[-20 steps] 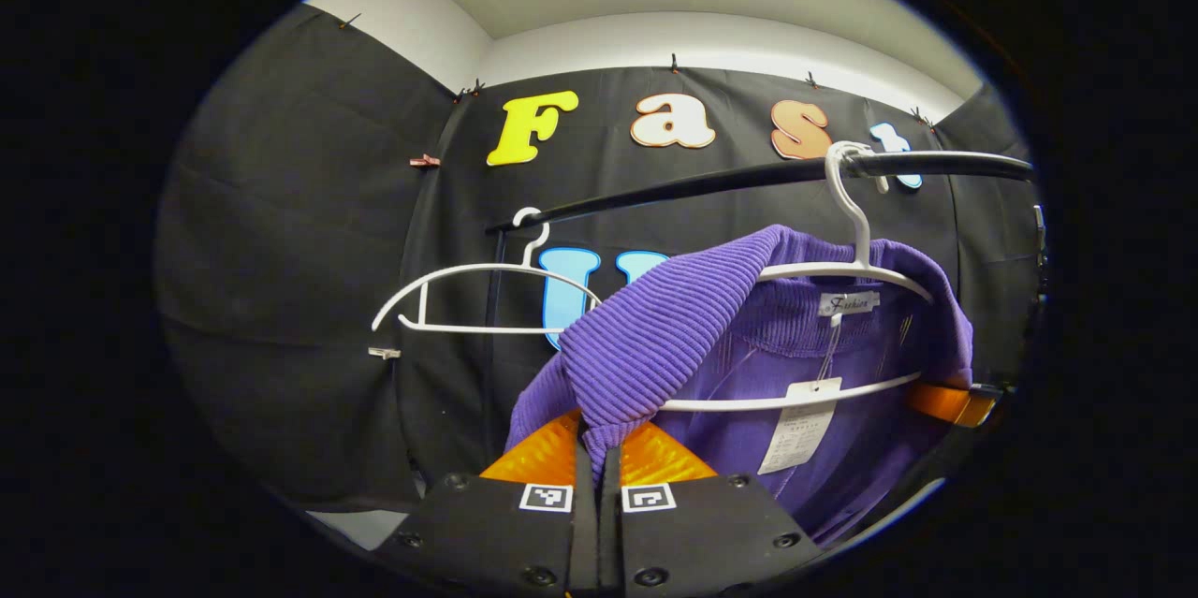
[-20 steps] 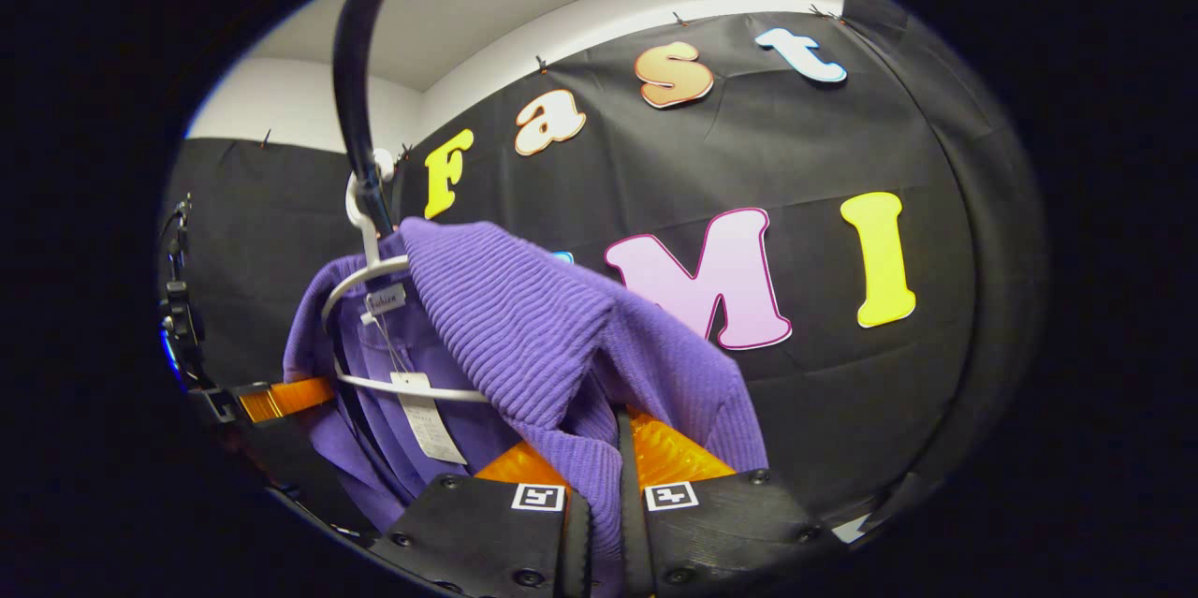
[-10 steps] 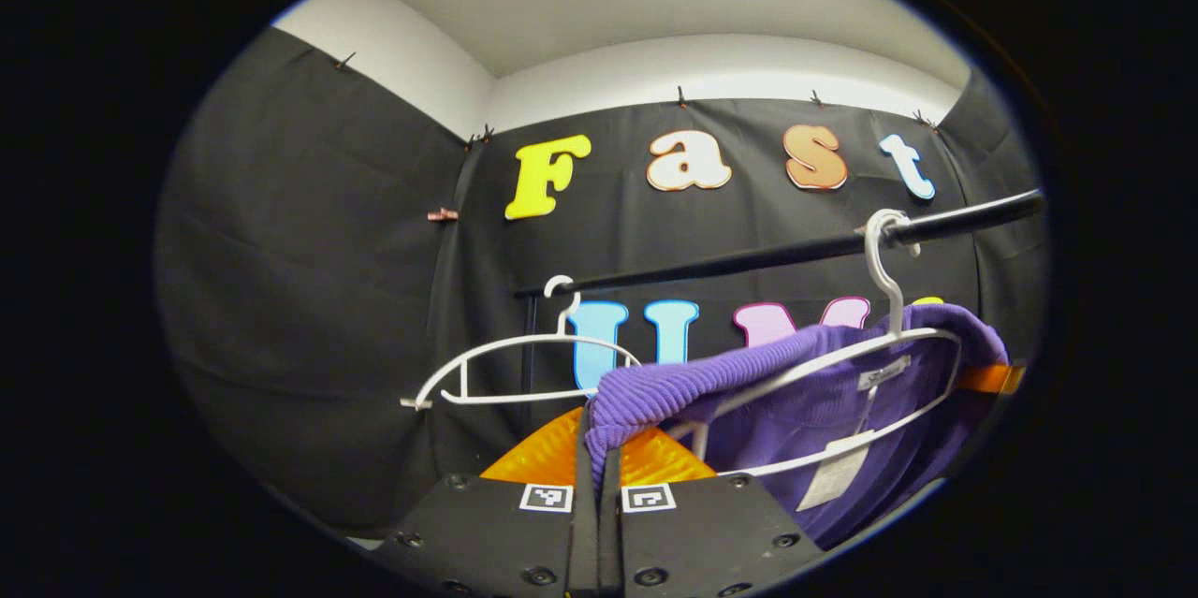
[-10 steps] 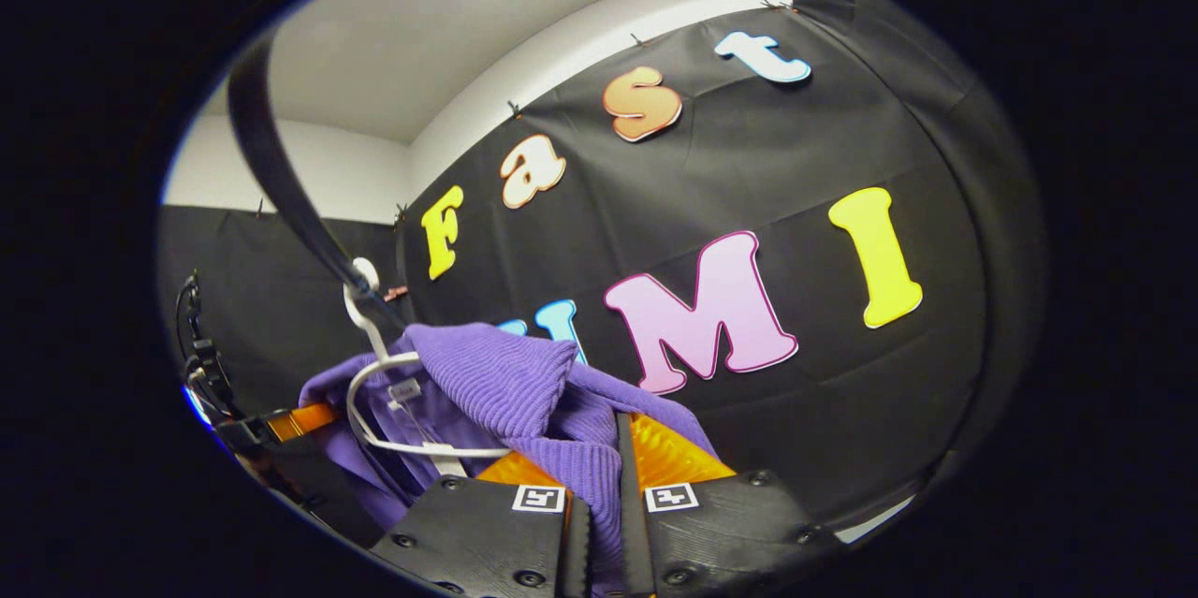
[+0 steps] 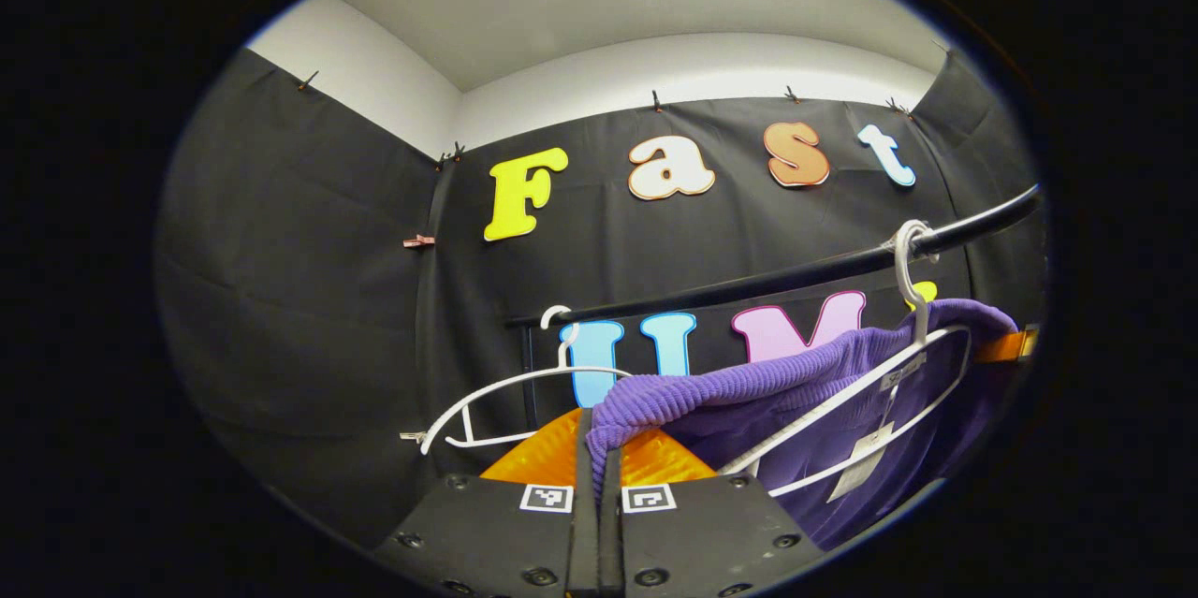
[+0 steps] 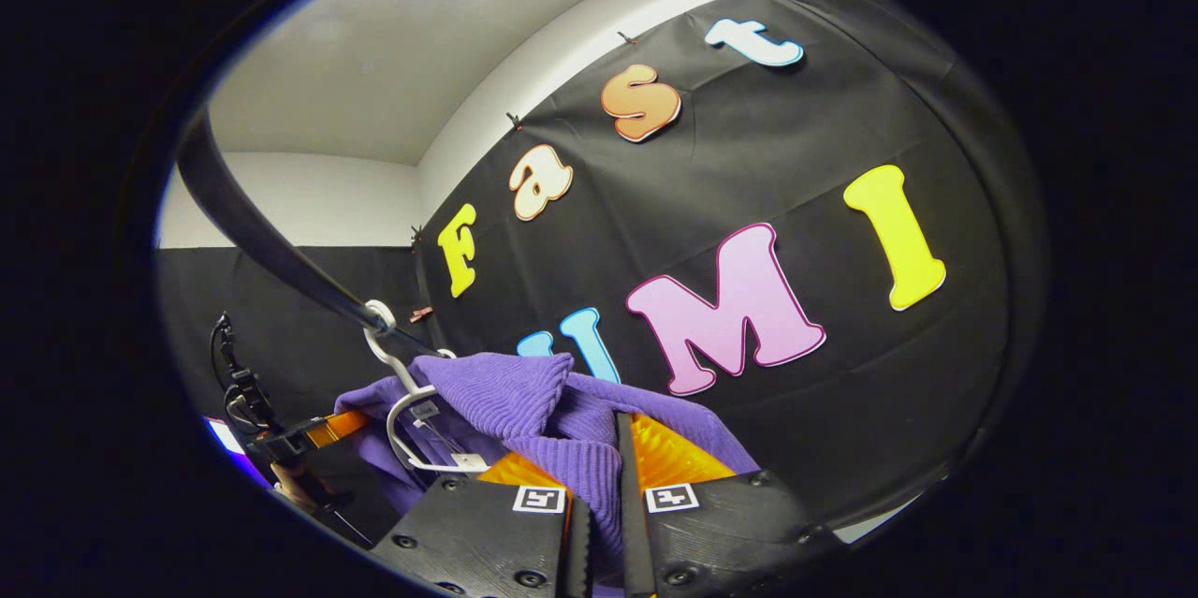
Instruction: Grasp the clothes on the hanger with both hands and then place them into the laundry hamper below.
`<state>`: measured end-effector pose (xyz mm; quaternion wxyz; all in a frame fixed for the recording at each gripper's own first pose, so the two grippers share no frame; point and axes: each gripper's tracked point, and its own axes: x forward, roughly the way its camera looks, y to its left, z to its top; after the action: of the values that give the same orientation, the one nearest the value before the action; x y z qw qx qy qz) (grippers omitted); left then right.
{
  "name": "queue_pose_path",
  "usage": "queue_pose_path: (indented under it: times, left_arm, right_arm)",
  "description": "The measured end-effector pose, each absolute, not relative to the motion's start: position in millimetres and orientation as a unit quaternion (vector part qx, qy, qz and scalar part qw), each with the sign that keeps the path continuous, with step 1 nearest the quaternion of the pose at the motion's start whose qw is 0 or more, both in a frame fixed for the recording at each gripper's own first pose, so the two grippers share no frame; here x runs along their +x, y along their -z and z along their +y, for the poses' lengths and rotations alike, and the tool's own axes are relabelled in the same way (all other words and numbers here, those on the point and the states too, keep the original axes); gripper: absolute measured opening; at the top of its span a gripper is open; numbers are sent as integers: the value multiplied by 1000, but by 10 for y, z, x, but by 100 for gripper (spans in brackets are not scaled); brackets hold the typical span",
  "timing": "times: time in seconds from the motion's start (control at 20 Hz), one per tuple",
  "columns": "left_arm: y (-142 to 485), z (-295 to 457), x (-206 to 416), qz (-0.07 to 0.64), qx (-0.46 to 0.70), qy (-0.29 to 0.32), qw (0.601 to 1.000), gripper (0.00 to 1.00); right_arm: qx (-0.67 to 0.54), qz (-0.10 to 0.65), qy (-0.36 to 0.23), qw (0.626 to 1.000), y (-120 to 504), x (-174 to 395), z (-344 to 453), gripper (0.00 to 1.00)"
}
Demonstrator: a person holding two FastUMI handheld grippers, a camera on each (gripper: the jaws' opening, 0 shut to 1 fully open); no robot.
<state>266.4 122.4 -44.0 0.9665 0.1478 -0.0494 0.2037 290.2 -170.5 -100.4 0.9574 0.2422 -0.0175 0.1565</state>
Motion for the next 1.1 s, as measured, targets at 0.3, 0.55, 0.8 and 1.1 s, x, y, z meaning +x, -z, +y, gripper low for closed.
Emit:
queue_pose_path:
  times: [0.3,0.55,0.8,1.1]
  left_arm:
    - [452,1216,2776,-37,155,-186,970,7]
    - [485,1248,2831,-39,164,-166,972,5]
    - [846,1229,2933,-13,182,-134,974,5]
    - [999,1348,2869,-16,106,-114,988,5]
  right_arm:
    - [221,-64,-170,958,646,2691,-1797,16]
    - [233,-82,-147,958,653,3070,-1949,12]
    - [170,-71,-135,973,805,3489,-2047,17]
    - [172,-55,-140,974,899,3577,-1966,16]
